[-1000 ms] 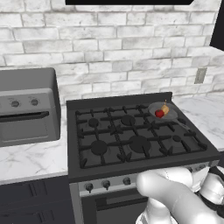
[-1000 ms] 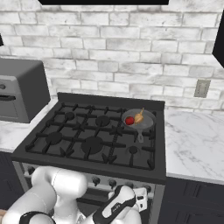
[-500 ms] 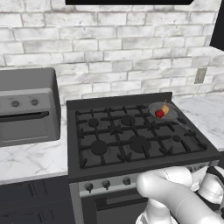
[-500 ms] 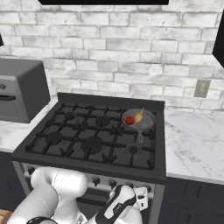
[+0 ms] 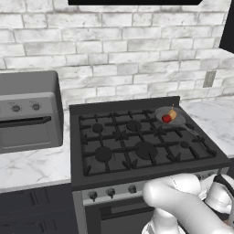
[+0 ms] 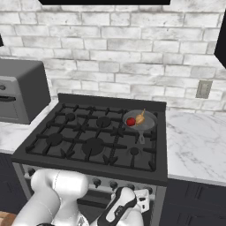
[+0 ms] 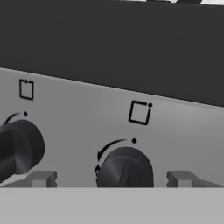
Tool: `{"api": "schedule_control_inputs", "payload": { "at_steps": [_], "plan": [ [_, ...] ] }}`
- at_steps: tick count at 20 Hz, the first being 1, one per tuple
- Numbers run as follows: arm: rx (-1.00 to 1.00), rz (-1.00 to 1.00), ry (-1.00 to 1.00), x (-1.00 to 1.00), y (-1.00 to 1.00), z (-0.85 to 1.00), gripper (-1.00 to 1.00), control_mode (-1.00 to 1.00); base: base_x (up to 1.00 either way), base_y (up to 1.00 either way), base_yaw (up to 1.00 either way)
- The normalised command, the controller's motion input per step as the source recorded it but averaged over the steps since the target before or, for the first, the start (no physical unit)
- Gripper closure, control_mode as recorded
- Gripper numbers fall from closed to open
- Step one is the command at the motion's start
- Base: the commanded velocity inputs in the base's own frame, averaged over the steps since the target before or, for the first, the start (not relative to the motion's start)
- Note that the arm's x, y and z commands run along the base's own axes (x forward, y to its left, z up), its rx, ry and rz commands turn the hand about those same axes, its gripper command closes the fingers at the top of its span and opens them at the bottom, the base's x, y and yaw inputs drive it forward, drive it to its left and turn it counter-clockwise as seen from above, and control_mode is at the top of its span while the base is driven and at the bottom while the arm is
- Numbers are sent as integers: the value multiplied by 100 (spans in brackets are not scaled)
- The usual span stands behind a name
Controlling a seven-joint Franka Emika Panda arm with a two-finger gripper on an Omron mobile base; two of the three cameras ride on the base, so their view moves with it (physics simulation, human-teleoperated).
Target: Place the pan on the rear right burner on the stove. Then place the tomato and the onion in the pan and turn on the rear right burner.
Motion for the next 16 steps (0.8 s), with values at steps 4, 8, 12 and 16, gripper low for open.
{"api": "schedule_control_inputs", "payload": {
  "at_steps": [4, 8, 12, 16],
  "plan": [
    [0, 0, 0, 11, 0, -4, -100, -100, 0, 0, 0],
    [0, 0, 0, 16, 0, -3, 100, -100, 0, 0, 0],
    [0, 0, 0, 7, 0, 0, 100, -100, 0, 0, 0],
    [0, 0, 0, 0, 0, 0, 100, -100, 0, 0, 0]
  ]
}}
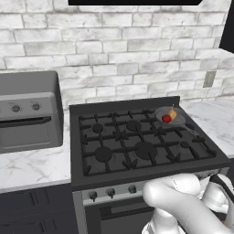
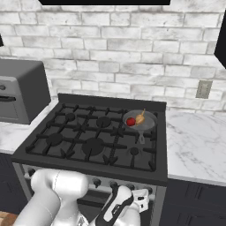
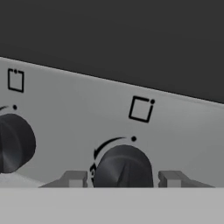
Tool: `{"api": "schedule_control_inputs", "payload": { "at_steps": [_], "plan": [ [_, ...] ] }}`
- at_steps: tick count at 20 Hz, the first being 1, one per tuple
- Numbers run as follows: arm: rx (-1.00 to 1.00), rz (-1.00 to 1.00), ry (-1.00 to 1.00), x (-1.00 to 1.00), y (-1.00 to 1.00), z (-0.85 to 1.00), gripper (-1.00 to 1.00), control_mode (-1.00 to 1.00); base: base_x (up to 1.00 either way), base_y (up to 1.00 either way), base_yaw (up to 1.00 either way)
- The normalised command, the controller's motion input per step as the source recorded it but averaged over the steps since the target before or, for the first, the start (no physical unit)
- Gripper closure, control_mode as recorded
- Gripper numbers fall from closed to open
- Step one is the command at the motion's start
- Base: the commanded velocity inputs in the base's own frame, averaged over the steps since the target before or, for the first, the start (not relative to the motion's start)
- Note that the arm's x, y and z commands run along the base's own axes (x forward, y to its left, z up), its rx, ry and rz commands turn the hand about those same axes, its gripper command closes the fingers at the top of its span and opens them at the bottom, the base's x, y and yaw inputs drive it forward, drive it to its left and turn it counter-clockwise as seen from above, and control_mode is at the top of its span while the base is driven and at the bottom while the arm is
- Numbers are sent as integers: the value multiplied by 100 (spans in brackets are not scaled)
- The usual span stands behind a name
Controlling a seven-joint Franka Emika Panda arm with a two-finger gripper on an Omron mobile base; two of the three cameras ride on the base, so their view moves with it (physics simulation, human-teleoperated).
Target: Place the pan on the rear right burner on the stove. Then place the tomato and the onion in the pan and turn on the rear right burner.
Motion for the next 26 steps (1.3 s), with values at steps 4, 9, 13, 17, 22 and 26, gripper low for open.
{"api": "schedule_control_inputs", "payload": {
  "at_steps": [4, 9, 13, 17, 22, 26],
  "plan": [
    [-1, 0, -2, 0, 0, 0, 100, -100, 0, 0, 0],
    [-17, 1, -13, -1, 0, 0, 100, -100, 0, 0, 0],
    [-33, 2, -23, -7, 0, 0, 100, -100, 0, 0, 0],
    [-39, 0, -24, -1, 0, 0, 100, -100, 0, 0, 0],
    [-38, 1, -23, 0, 0, 0, 100, -100, 0, 0, 0],
    [-37, 2, -23, 0, 0, 2, 100, -100, 0, 0, 0]
  ]
}}
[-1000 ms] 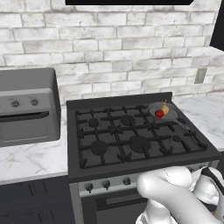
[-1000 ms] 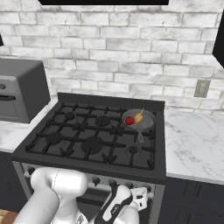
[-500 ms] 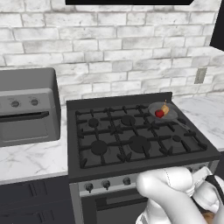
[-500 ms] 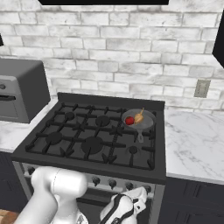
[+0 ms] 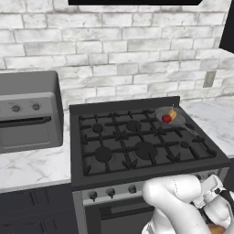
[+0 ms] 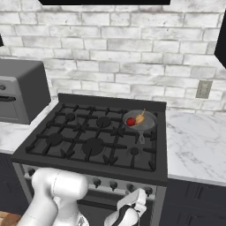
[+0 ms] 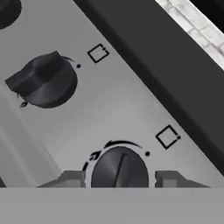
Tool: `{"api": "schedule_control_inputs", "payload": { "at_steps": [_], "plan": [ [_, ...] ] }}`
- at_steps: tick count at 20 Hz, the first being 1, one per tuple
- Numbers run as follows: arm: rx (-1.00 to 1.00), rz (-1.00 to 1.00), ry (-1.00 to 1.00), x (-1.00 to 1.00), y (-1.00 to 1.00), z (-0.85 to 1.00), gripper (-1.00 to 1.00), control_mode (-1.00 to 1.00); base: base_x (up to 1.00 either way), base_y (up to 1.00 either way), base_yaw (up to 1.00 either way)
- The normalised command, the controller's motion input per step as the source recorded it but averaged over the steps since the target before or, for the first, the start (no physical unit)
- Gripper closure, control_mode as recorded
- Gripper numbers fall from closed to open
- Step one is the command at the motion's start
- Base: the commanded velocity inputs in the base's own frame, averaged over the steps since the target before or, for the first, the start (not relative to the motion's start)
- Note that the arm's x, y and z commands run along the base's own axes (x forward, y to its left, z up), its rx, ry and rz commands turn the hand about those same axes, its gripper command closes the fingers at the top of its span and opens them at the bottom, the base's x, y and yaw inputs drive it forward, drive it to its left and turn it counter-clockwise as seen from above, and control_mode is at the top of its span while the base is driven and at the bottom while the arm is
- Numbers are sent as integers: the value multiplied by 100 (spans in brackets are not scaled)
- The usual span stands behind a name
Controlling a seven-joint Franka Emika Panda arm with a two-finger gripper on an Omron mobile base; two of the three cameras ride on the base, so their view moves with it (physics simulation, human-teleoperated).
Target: Place the pan on the rear right burner on the stove. Then place the tomato and the onion in the pan and turn on the rear right burner.
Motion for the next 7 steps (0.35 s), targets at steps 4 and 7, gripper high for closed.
{"api": "schedule_control_inputs", "payload": {
  "at_steps": [4, 7],
  "plan": [
    [-38, 3, -23, 0, 0, 4, 100, -100, 0, 0, 0],
    [-38, 4, -23, 0, 0, 4, 100, -100, 0, 0, 0]
  ]
}}
